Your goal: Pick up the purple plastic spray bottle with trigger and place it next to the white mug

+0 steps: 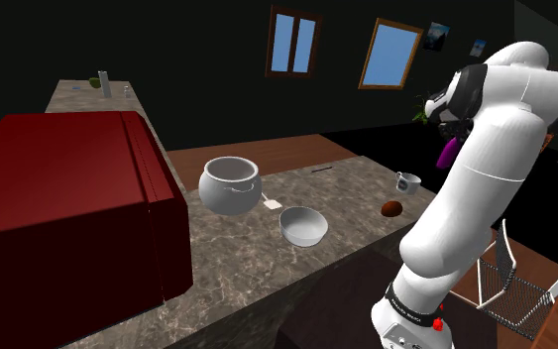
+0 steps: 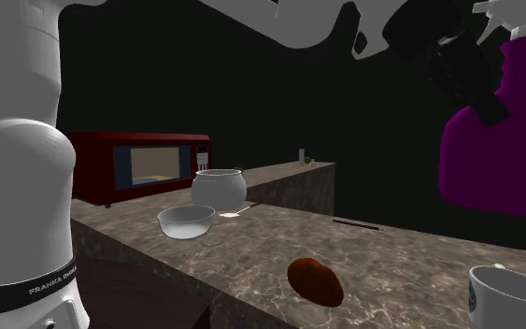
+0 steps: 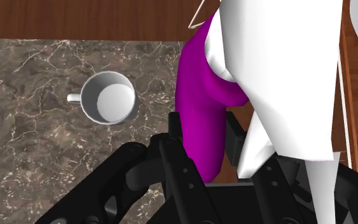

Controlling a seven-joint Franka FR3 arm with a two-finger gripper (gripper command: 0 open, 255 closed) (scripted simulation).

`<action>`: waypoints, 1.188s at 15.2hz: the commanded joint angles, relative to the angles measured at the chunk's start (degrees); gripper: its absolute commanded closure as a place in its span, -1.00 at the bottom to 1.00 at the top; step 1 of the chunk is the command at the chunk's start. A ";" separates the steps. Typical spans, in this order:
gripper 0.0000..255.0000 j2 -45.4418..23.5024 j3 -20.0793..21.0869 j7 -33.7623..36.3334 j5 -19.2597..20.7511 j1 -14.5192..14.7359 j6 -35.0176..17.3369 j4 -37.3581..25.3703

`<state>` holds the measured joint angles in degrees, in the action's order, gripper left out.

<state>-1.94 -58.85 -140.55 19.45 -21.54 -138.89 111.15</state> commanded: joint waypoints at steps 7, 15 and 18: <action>1.00 -3.04 -0.11 -0.07 -1.98 -1.00 -6.35 4.36; 1.00 -7.18 0.95 -1.25 -5.64 -2.89 -12.63 7.88; 1.00 -8.87 1.81 -1.88 -7.28 -3.93 -14.94 9.00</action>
<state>-10.18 -57.37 -142.16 12.85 -25.08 -153.06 119.86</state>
